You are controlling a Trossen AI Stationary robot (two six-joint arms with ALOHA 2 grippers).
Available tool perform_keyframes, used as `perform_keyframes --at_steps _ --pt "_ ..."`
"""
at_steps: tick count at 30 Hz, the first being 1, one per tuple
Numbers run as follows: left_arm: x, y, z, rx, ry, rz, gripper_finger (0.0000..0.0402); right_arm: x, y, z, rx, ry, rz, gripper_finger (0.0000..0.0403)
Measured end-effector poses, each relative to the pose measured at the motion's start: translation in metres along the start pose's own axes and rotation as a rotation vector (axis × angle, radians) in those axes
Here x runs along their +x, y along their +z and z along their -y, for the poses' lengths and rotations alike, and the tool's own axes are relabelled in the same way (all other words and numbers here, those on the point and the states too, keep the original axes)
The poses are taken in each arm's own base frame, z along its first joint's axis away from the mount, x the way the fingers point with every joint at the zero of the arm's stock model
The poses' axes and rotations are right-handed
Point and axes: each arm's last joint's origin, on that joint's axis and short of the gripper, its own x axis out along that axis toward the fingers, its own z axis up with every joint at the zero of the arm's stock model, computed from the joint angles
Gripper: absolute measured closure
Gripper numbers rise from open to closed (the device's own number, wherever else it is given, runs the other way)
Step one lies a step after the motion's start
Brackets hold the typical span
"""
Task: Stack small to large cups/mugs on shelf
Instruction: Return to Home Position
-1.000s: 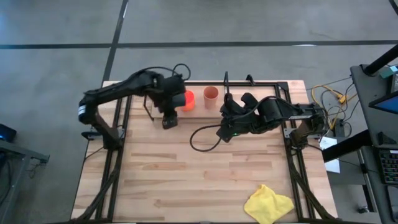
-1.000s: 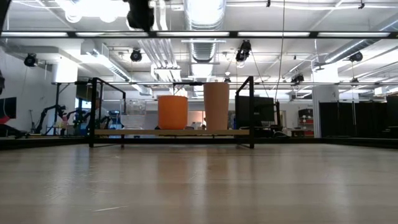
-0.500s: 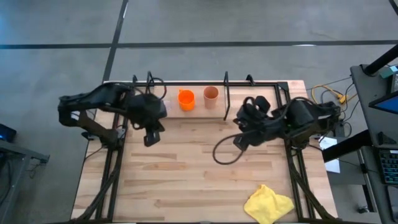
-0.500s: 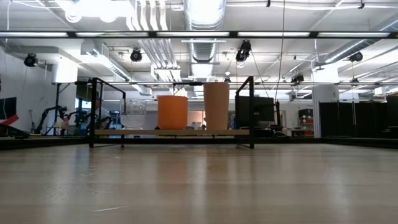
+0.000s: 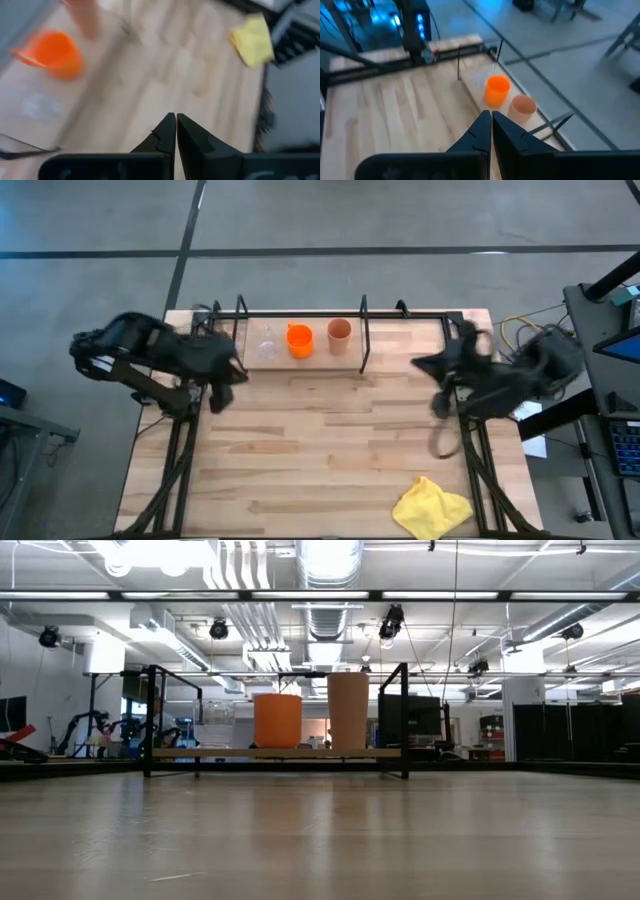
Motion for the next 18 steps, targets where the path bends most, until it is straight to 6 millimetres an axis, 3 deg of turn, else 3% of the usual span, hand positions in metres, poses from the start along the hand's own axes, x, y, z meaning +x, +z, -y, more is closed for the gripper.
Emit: perform_keyframes --at_steps 4,8,14,18 --pt "-0.027 -0.008 -0.014 0.063 0.032 0.128 0.0401 -0.024 -0.009 0.018 -0.008 0.041 0.056 0.0394" --pt "-0.048 -0.008 -0.017 0.234 -0.105 0.281 0.0401 -0.031 -0.029 0.021 -0.065 0.079 0.053 0.0394" --pt "-0.071 -0.004 -0.019 0.36 -0.191 0.505 0.0401 -0.021 -0.041 0.015 -0.027 0.076 0.23 0.0394" --pt "-0.073 -0.005 -0.021 0.393 -0.162 0.526 0.0401 -0.007 -0.028 -0.005 -0.123 0.261 0.396 0.0394"
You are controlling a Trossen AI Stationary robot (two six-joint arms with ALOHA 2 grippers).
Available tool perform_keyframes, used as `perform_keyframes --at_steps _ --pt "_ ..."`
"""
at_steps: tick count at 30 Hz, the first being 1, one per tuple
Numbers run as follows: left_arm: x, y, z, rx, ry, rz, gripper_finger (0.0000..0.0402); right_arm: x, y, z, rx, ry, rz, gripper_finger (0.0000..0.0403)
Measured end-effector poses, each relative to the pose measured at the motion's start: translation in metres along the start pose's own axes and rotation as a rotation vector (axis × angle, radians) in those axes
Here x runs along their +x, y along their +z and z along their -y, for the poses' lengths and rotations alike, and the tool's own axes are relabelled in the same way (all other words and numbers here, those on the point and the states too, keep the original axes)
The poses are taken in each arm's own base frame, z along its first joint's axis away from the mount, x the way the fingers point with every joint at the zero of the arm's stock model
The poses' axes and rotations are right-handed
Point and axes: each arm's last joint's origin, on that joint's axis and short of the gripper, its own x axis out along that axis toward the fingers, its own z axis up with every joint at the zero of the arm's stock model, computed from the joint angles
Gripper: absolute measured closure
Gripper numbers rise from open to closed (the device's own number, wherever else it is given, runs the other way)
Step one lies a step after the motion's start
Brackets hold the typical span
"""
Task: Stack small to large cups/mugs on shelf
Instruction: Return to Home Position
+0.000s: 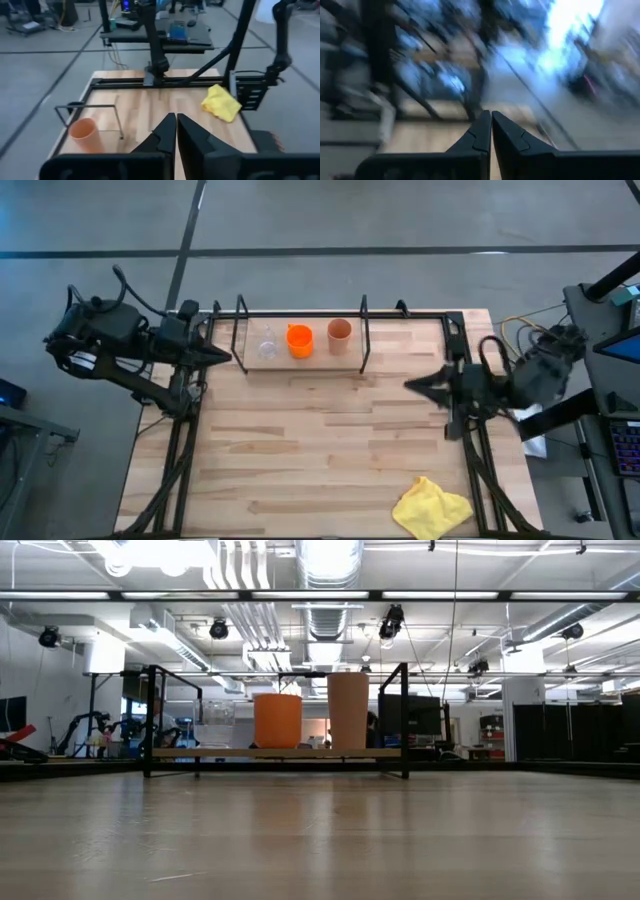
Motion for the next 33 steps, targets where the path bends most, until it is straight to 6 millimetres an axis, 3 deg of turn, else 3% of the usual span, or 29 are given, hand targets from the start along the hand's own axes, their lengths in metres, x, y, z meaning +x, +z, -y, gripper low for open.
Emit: perform_keyframes --at_steps 3,5,10,15,18,26,33 --pt "0.0 0.0 -0.001 0.032 0.048 0.003 0.0401 0.013 0.015 0.007 -0.099 0.126 0.232 0.0394" --pt "0.001 0.001 -0.002 0.036 0.081 0.009 0.0401 0.019 0.021 0.021 -0.128 0.066 0.297 0.0394" --pt "0.002 0.004 -0.003 0.086 0.126 0.033 0.0401 0.043 0.005 0.075 -0.052 -0.114 0.111 0.0394" --pt "-0.006 0.009 -0.004 0.193 0.127 0.099 0.0401 0.065 0.008 0.112 -0.002 0.112 0.209 0.0394" --pt "-0.014 0.01 -0.006 0.206 0.112 0.144 0.0401 0.08 0.009 0.126 0.02 0.118 0.235 0.0394" --pt "-0.008 0.003 -0.008 0.178 0.147 0.224 0.0401 0.107 -0.003 0.128 -0.018 0.121 0.144 0.0394" --pt "-0.006 -0.016 -0.013 0.16 0.188 0.308 0.0401 0.104 0.012 0.13 -0.084 0.092 0.249 0.0394"
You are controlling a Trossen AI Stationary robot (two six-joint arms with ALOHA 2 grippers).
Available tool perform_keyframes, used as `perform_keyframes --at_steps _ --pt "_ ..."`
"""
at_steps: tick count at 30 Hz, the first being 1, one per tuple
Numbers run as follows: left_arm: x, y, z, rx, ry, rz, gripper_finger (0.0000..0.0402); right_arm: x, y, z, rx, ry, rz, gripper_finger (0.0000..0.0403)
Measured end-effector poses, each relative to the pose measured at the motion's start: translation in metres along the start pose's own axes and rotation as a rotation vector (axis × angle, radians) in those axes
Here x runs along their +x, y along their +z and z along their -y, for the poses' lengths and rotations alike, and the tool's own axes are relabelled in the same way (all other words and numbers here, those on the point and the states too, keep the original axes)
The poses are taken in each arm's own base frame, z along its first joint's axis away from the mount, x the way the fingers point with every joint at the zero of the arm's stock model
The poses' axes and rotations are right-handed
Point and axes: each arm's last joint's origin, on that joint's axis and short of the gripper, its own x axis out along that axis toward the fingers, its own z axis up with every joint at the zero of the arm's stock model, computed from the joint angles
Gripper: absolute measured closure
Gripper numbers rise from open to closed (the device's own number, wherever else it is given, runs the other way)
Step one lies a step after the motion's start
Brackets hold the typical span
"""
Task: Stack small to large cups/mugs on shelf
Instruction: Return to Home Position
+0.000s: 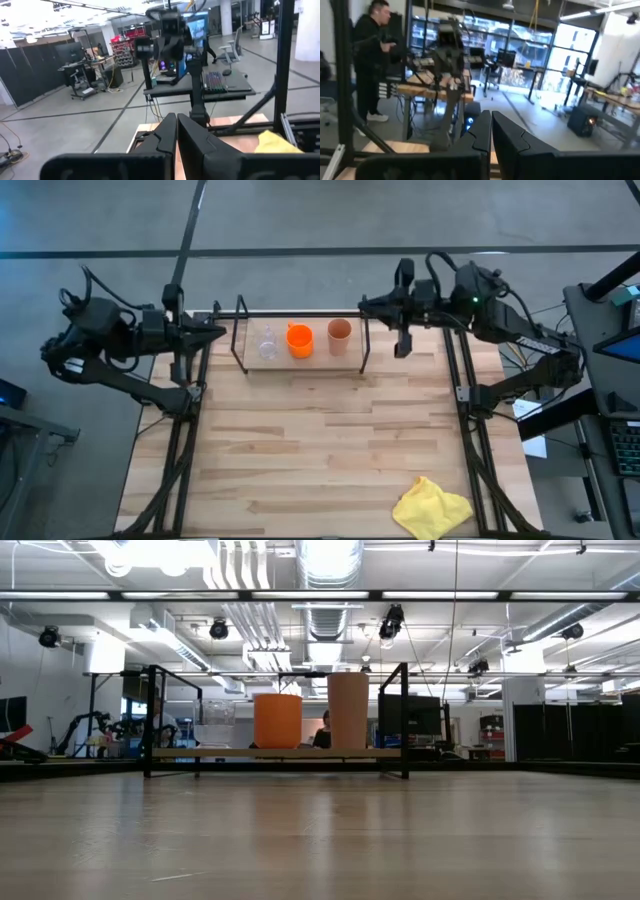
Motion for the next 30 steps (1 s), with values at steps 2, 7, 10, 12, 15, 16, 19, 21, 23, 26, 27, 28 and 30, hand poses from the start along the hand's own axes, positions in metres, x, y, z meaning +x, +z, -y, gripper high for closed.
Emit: perform_keyframes --at_steps 2,7,10,12,15,16,19,21,23,26,27,28,30 --pt "-0.009 -0.006 -0.002 0.001 -0.001 0.008 0.0401 -0.001 0.003 0.0 -0.004 0.002 0.01 0.0394" --pt "-0.031 -0.019 -0.007 -0.055 0.003 0.034 0.0401 -0.004 -0.004 -0.004 -0.006 0.04 -0.071 0.0394" --pt "-0.036 -0.03 -0.007 -0.058 0.002 0.036 0.0401 -0.008 -0.009 -0.006 -0.012 0.064 -0.134 0.0394" --pt "-0.043 -0.035 -0.008 -0.068 0.008 0.062 0.0401 -0.01 -0.011 -0.007 -0.018 0.069 -0.147 0.0394" --pt "-0.04 -0.052 -0.004 -0.064 0.005 0.052 0.0401 -0.012 -0.012 -0.007 -0.045 0.065 -0.135 0.0394" --pt "-0.039 -0.055 -0.003 -0.067 0.006 0.063 0.0401 -0.013 -0.013 -0.007 -0.048 0.059 -0.122 0.0394" --pt "-0.043 -0.064 -0.003 -0.08 0.012 0.103 0.0401 -0.012 -0.02 -0.008 -0.042 0.051 -0.099 0.0394" --pt "-0.045 -0.068 -0.003 -0.089 0.017 0.132 0.0401 -0.008 -0.031 -0.008 -0.028 0.043 -0.096 0.0394" --pt "-0.048 -0.071 -0.003 -0.093 0.019 0.144 0.0401 -0.004 -0.043 -0.007 -0.018 0.0 -0.094 0.0394" --pt "-0.056 -0.072 -0.006 -0.104 0.025 0.175 0.0401 -0.004 -0.06 0.0 -0.018 -0.072 -0.119 0.0394" --pt "-0.056 -0.075 -0.005 -0.101 0.023 0.162 0.0401 -0.006 -0.067 0.002 -0.008 -0.087 -0.14 0.0394" --pt "-0.056 -0.078 -0.005 -0.097 0.02 0.15 0.0401 -0.009 -0.072 0.005 0.012 -0.101 -0.154 0.0394" --pt "-0.058 -0.083 -0.005 -0.098 0.02 0.153 0.0401 -0.015 -0.084 0.009 0.061 -0.126 -0.175 0.0394"
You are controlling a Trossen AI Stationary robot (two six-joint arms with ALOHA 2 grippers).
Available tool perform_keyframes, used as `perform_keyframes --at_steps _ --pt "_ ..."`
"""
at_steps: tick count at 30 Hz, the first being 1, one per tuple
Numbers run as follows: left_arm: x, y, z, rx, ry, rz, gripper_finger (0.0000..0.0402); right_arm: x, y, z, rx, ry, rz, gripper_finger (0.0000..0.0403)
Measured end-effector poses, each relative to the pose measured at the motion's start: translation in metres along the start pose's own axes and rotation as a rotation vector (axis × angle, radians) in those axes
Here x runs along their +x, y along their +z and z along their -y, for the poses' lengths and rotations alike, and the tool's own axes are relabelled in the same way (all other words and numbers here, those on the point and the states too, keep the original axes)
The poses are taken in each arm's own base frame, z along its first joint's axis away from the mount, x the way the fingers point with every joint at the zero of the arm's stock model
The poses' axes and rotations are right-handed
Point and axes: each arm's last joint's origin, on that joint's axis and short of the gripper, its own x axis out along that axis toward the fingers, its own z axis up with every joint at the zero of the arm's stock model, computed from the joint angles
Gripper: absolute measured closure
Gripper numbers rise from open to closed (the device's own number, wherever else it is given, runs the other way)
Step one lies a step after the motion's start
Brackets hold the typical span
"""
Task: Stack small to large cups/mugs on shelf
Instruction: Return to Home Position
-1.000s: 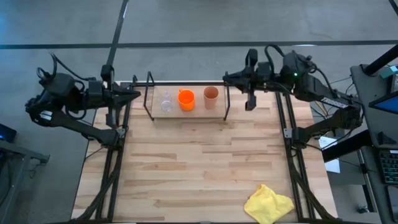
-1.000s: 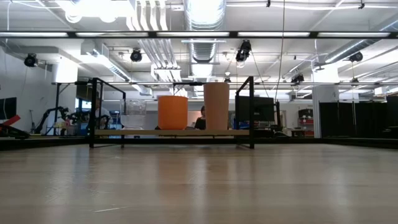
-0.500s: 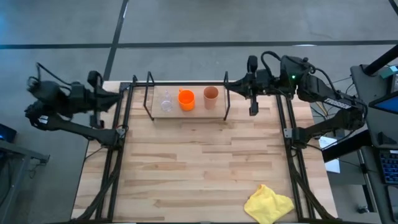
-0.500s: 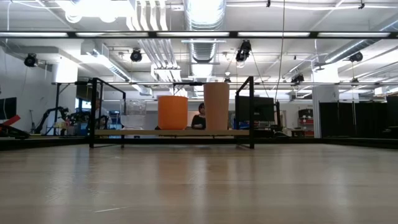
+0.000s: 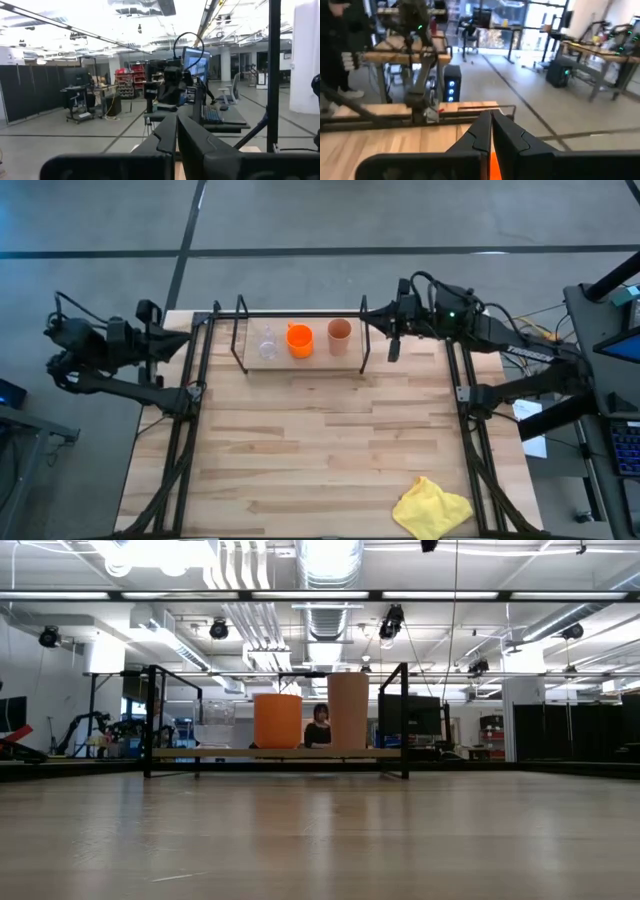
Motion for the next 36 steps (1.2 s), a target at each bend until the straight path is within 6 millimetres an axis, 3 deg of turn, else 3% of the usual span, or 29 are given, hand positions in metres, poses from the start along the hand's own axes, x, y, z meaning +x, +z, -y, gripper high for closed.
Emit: perform_keyframes --at_steps 4,9,14,19,26,36 --pt "-0.009 -0.01 -0.002 -0.048 0.002 0.015 0.0401 -0.015 -0.015 0.001 0.03 -0.009 0.09 0.0394" --pt "-0.01 -0.034 0.001 -0.097 0.004 -0.012 0.0401 -0.04 -0.029 -0.008 0.071 0.146 0.282 0.0394" --pt "-0.009 -0.059 0.005 -0.098 0.004 -0.02 0.0401 -0.061 -0.054 -0.016 0.177 0.23 0.325 0.0394" --pt "-0.01 -0.083 0.008 -0.105 -0.011 0.005 0.0401 -0.073 -0.084 -0.022 0.196 0.219 0.318 0.0394" --pt "-0.027 -0.105 0.005 -0.157 -0.003 0.087 0.0401 -0.086 -0.128 -0.029 0.236 0.217 0.301 0.0394" --pt "-0.011 -0.13 0.014 -0.157 0.005 0.021 0.0401 -0.095 -0.173 -0.035 0.281 0.226 0.383 0.0394"
